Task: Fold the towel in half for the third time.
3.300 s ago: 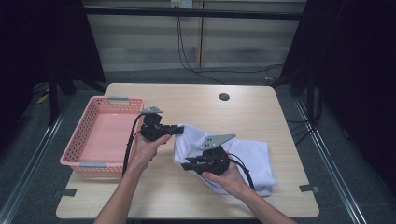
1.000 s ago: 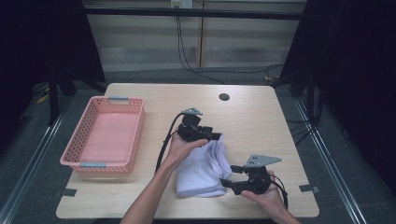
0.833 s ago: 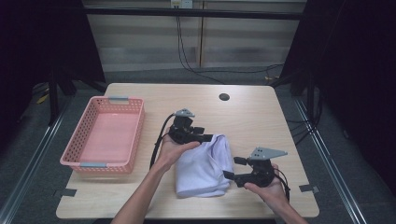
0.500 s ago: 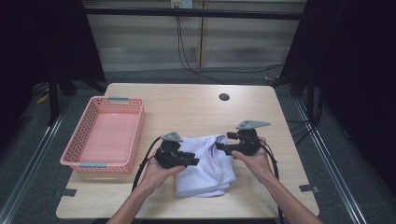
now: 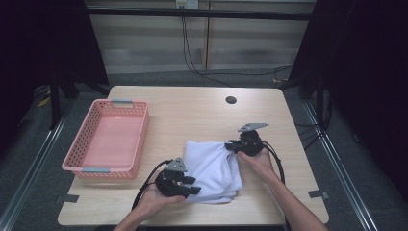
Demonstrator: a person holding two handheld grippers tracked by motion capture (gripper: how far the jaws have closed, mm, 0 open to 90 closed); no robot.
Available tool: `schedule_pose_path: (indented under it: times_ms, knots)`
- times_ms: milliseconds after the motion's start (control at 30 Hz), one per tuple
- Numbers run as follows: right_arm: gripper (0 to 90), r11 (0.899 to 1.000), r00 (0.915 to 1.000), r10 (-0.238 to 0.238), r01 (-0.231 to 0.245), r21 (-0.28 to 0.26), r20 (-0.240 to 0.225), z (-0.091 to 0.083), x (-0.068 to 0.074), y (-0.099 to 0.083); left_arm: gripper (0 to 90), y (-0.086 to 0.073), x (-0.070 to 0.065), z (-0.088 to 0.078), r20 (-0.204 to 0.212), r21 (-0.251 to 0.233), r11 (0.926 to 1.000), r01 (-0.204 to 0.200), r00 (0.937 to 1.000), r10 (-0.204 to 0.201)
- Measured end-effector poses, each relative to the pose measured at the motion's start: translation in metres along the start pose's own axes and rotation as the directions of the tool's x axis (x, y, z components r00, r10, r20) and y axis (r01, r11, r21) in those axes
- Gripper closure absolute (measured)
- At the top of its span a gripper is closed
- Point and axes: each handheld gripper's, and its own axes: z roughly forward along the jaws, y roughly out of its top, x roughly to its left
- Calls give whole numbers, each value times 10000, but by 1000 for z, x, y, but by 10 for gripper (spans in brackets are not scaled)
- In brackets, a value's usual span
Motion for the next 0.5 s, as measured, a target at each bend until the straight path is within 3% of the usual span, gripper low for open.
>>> schedule_pose_path:
  times_ms: [133,200,300,367,500]
  knots:
    - [765,9997,9998,-199,199,116,-3,3,-3,-10,494,-2,-3,-3,-45,-17,10000,-97,9999,97]
    - [650,9998,9996,-174,171,142,212,3,-3,-11,452,-4,-7,-7,-25,-133,9997,-192,9998,192]
    - [427,9999,9989,56,-63,137,456,1,-7,-10,430,-11,-8,-20,-178,-429,9989,166,9997,-173]
    - [342,9995,9995,285,-284,-130,140,-3,-11,-10,415,-16,-8,-26,-341,-569,9979,304,9989,-323]
    - [241,9987,9987,299,-316,-388,-417,-6,-9,-8,358,-28,-3,-36,-641,-370,9976,587,9961,-610]
